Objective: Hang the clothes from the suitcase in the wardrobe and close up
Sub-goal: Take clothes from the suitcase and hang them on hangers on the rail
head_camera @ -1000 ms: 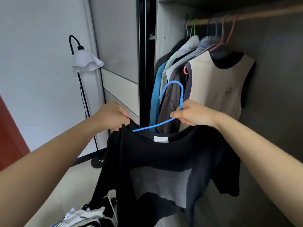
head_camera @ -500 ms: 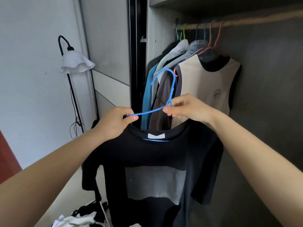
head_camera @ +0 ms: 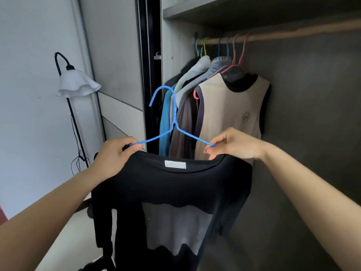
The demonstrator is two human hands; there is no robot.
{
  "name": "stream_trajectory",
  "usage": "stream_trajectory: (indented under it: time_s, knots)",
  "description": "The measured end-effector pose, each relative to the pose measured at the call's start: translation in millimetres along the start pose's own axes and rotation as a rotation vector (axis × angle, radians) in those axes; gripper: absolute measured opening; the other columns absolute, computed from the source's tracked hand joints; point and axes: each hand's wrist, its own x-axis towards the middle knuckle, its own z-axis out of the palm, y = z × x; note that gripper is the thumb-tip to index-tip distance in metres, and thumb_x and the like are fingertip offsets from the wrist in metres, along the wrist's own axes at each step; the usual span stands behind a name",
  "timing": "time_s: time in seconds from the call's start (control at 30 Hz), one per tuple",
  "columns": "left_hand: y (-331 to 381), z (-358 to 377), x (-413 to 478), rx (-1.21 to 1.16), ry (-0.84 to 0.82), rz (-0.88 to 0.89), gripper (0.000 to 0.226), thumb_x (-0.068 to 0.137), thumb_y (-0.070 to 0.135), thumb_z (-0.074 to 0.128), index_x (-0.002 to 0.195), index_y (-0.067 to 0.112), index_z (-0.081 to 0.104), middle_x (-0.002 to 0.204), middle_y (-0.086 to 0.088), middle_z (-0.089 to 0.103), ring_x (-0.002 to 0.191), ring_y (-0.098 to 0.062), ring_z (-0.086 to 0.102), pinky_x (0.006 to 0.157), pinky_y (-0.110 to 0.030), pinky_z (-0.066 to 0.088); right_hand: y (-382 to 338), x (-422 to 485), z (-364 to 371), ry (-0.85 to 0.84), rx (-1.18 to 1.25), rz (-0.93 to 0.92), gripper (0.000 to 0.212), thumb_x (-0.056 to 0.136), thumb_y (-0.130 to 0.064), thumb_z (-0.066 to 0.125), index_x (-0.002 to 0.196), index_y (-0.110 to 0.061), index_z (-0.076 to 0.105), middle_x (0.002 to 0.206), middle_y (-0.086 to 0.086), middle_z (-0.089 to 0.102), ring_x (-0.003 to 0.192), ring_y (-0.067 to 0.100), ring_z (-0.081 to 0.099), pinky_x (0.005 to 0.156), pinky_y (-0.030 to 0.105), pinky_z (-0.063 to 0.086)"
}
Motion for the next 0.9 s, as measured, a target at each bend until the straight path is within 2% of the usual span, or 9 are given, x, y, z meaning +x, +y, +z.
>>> stream_trajectory:
  time_s: [0.1, 0.2, 0.3, 0.37, 0.5, 0.63, 0.73, 0.83, 0.9]
  knots:
    - [-20, 9, -2, -0.002, -0.125, -0.061, 0.021, 0.092, 0.027, 0.062, 0.073, 0.031, 0.068, 0.071, 0.011, 0.063, 0.066, -0.005, 0.054, 0.06, -0.011, 0.035, -17, -5, 1, -0.154, -0.143, 0.079, 0.012, 0.092, -0.03, 0.066, 0.092, -0.021, 0.074, 0.078, -0.006, 0.075, 0.075, -0.002, 0.062, 0.071, 0.015, 0.043]
    - [-38, 27, -4, 0.075, -0.342, -0.117, 0.037, 0.09, 0.032, 0.064, 0.055, 0.043, 0.061, 0.055, 0.013, 0.056, 0.058, -0.004, 0.051, 0.059, -0.019, 0.034, -25, -8, 12, -0.345, -0.178, 0.205, 0.011, 0.094, -0.028, 0.064, 0.092, -0.018, 0.068, 0.074, -0.005, 0.073, 0.07, 0.0, 0.061, 0.056, 0.017, 0.046]
    - [-43, 61, -8, 0.135, -0.464, -0.148, 0.038, 0.094, 0.035, 0.058, 0.06, 0.02, 0.055, 0.06, 0.006, 0.044, 0.056, -0.006, 0.04, 0.06, -0.027, 0.031, -28, -12, 26, -0.437, -0.051, 0.236, 0.009, 0.096, -0.019, 0.062, 0.091, -0.011, 0.061, 0.073, 0.0, 0.072, 0.069, 0.006, 0.065, 0.053, 0.022, 0.052]
    - [-42, 89, -5, 0.177, -0.451, -0.137, 0.041, 0.096, 0.034, 0.055, 0.058, 0.021, 0.047, 0.067, 0.0, 0.043, 0.069, -0.015, 0.048, 0.066, -0.029, 0.036, -28, -16, 28, -0.417, 0.044, 0.224, 0.011, 0.096, -0.016, 0.06, 0.094, -0.005, 0.061, 0.071, 0.001, 0.072, 0.067, 0.01, 0.063, 0.053, 0.026, 0.053]
    - [-3, 129, 16, 0.081, -0.404, -0.145, 0.034, 0.097, 0.028, 0.053, 0.064, 0.021, 0.056, 0.071, -0.003, 0.052, 0.082, -0.025, 0.058, 0.068, -0.03, 0.038, -33, -33, 14, -0.191, 0.299, 0.126, 0.015, 0.089, -0.012, 0.065, 0.075, -0.006, 0.063, 0.059, -0.002, 0.065, 0.06, 0.014, 0.055, 0.055, 0.022, 0.029]
    - [67, 140, 40, -0.213, -0.509, -0.125, 0.029, 0.099, 0.027, 0.05, 0.083, 0.008, 0.065, 0.061, 0.007, 0.047, 0.056, -0.007, 0.043, 0.058, -0.026, 0.034, -51, -48, -11, 0.188, 0.602, 0.106, 0.028, 0.088, -0.005, 0.055, 0.06, -0.001, 0.057, 0.037, -0.001, 0.049, 0.035, 0.007, 0.048, 0.044, 0.015, 0.04]
    - [116, 143, 54, -0.396, -0.556, -0.095, 0.021, 0.099, 0.026, 0.049, 0.108, 0.025, 0.068, 0.07, 0.021, 0.053, 0.062, 0.009, 0.048, 0.062, -0.012, 0.037, -65, -49, -35, 0.448, 0.777, 0.193, 0.065, 0.097, 0.002, 0.042, 0.035, -0.006, 0.057, 0.031, 0.0, 0.046, 0.024, 0.007, 0.042, 0.034, 0.015, 0.037]
    - [164, 138, 64, -0.56, -0.594, -0.08, 0.025, 0.099, 0.036, 0.047, 0.122, 0.041, 0.054, 0.098, 0.022, 0.062, 0.086, 0.015, 0.054, 0.079, -0.009, 0.044, -75, -61, -54, 0.672, 0.815, 0.205, 0.038, 0.092, -0.01, 0.054, 0.055, -0.002, 0.056, 0.037, 0.002, 0.044, 0.028, 0.011, 0.038, 0.034, 0.015, 0.031]
    - [188, 130, 70, -0.639, -0.581, -0.052, 0.055, 0.086, 0.058, 0.05, 0.134, 0.031, 0.054, 0.125, 0.013, 0.059, 0.111, 0.0, 0.054, 0.102, -0.023, 0.042, -76, -69, -58, 0.785, 0.691, 0.153, 0.02, 0.085, -0.012, 0.061, 0.067, -0.002, 0.058, 0.05, 0.008, 0.048, 0.041, 0.016, 0.041, 0.044, 0.017, 0.033]
